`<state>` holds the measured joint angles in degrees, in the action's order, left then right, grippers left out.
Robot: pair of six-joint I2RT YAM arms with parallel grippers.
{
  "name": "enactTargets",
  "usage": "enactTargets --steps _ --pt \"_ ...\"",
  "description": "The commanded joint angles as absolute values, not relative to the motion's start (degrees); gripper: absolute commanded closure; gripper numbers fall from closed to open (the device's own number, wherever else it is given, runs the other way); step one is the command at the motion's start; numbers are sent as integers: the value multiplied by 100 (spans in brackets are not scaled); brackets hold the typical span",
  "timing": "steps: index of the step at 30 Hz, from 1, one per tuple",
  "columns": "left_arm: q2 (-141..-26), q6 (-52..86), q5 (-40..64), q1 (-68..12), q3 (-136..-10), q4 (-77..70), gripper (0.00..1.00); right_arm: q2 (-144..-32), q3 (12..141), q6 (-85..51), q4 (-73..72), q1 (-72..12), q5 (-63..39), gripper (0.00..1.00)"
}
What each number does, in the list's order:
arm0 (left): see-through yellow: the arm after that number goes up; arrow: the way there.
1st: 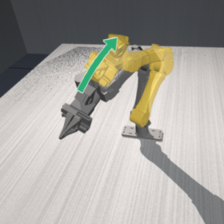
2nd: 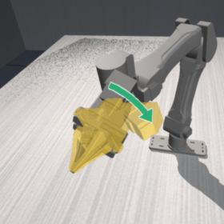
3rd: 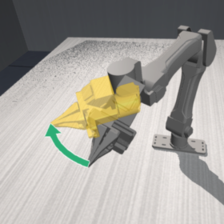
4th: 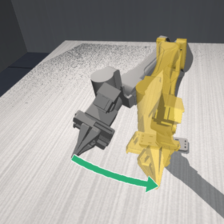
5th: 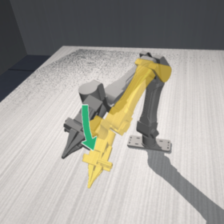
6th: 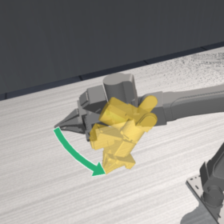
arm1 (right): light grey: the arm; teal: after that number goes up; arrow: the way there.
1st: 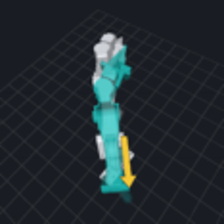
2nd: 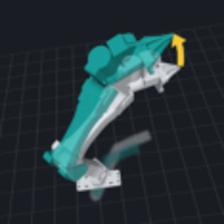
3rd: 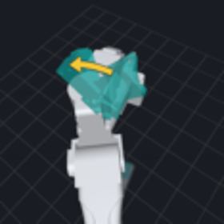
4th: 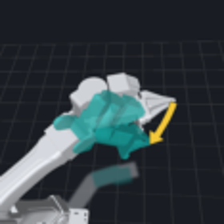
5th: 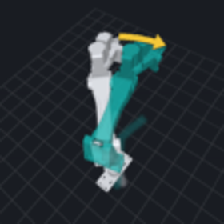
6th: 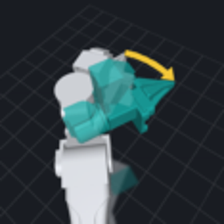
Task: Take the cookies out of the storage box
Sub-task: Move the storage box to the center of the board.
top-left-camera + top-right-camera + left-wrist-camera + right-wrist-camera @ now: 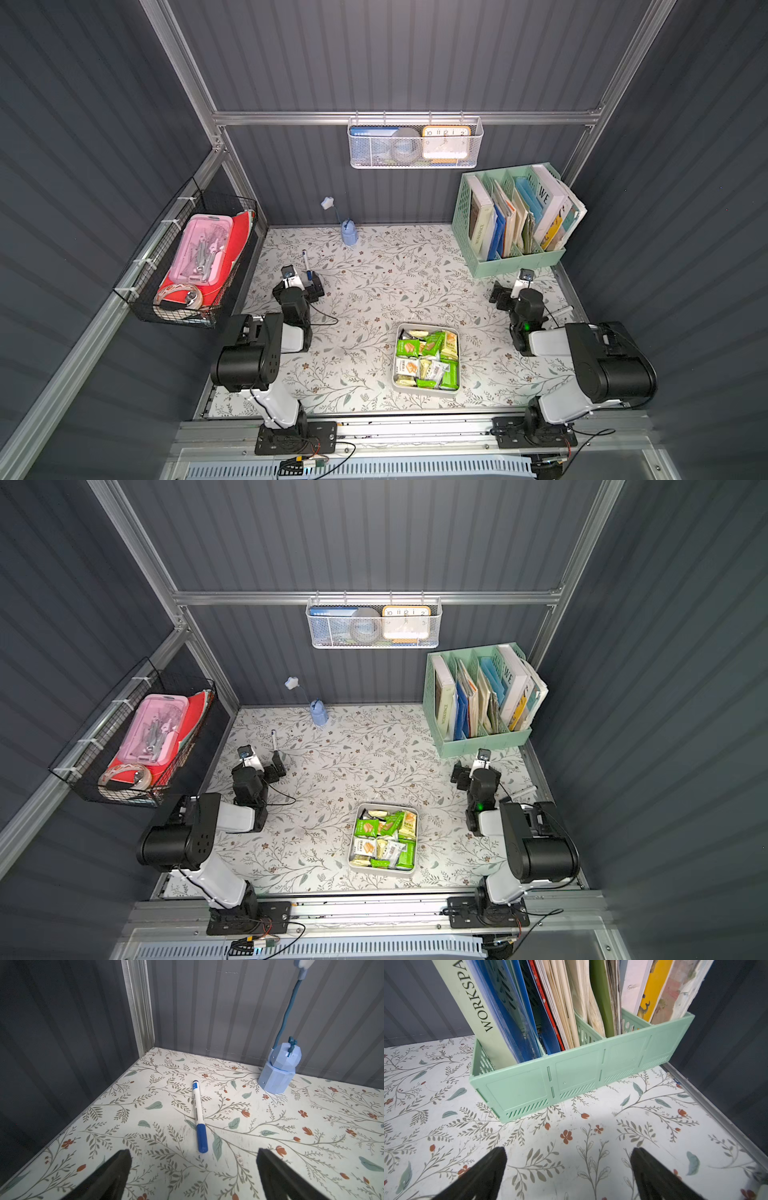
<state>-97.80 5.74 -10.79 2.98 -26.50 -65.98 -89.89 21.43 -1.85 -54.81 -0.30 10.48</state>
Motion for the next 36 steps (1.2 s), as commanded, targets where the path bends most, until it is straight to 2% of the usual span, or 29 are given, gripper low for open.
enactTargets --steps 1,20,23,26,29,31,36 --pt "-9763 642 -1135 316 -2716 -6574 0 -9007 2153 -264 -5549 0 706 1" --pt "-9676 606 -1035 378 -2726 -6554 0 -8897 2035 -210 -5731 -8 634 1" --pt "-9076 504 -940 369 -3204 -5209 0 -8248 1627 -184 -5883 -5 601 1" --pt "-8564 636 -938 365 -3537 -4575 0 -7329 1521 -427 -5139 -6 956 1" --pt "-8202 1052 -727 369 -3636 -4557 0 -6209 1980 -1775 -2931 4 1660 1" --pt "-8022 1572 -502 368 -3789 -4259 0 -5735 2236 -2246 -1950 21 1621 1" --pt "-7646 2733 231 303 -4090 -3248 0 -5027 2067 -2779 -1661 22 226 1"
